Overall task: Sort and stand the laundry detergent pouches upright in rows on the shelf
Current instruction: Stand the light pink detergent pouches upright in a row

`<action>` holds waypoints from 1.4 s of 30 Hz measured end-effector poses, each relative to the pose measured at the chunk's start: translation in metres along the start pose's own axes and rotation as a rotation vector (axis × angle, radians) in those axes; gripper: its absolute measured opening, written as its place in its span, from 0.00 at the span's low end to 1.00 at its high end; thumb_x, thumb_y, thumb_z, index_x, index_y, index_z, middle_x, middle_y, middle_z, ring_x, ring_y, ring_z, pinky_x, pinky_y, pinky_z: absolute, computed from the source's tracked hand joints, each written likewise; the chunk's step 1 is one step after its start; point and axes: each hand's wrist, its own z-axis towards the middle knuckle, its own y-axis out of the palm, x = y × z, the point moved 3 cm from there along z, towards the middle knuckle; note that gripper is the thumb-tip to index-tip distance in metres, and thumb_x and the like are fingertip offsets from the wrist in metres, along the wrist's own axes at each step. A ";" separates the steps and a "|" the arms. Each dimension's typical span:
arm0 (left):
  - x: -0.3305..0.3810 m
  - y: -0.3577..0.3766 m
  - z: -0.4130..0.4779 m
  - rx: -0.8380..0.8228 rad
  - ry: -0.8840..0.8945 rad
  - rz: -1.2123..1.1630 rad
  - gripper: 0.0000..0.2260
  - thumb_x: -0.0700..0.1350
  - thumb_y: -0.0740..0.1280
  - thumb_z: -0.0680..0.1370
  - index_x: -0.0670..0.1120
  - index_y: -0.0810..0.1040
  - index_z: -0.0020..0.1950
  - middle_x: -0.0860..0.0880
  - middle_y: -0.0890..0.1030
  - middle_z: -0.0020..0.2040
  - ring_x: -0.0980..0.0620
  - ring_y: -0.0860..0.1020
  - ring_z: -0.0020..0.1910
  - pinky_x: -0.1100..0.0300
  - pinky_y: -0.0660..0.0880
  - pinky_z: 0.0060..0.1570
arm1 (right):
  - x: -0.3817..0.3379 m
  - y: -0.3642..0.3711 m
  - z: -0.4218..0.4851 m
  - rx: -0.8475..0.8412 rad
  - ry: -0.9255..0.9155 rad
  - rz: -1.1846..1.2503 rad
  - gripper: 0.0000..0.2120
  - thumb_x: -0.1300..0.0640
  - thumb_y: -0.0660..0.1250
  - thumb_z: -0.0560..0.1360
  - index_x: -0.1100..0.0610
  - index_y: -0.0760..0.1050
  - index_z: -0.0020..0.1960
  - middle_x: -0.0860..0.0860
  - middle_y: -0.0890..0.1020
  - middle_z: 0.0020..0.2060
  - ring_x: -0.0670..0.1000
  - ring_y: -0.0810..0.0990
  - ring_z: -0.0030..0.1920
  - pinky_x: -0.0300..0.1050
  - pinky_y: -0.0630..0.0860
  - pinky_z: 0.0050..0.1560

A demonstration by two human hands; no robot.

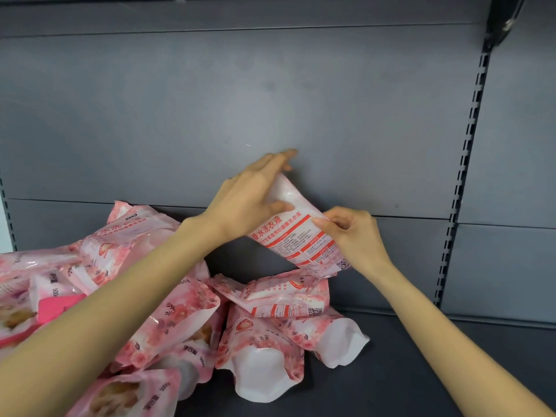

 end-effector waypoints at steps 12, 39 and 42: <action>-0.048 0.028 -0.005 -0.226 -0.214 -0.511 0.05 0.38 0.69 0.74 0.46 0.78 0.40 0.50 0.81 0.36 0.62 0.77 0.32 0.70 0.74 0.42 | 0.033 -0.038 0.004 0.036 0.143 0.054 0.03 0.62 0.70 0.72 0.57 0.80 0.39 0.47 0.84 0.35 0.44 0.83 0.34 0.36 0.79 0.36; 0.010 0.067 0.019 -0.246 -0.211 -0.724 0.06 0.39 0.70 0.73 0.45 0.77 0.37 0.49 0.82 0.37 0.58 0.80 0.32 0.64 0.78 0.38 | 0.045 -0.072 0.004 0.059 0.201 0.236 0.05 0.60 0.65 0.75 0.56 0.78 0.42 0.44 0.84 0.34 0.43 0.83 0.36 0.37 0.80 0.36; 0.023 0.071 0.022 -0.276 -0.207 -0.751 0.05 0.39 0.70 0.73 0.45 0.78 0.38 0.49 0.82 0.38 0.59 0.81 0.33 0.62 0.79 0.40 | 0.048 -0.080 0.001 0.027 0.226 0.267 0.04 0.57 0.66 0.74 0.57 0.78 0.43 0.45 0.85 0.36 0.45 0.83 0.38 0.39 0.79 0.38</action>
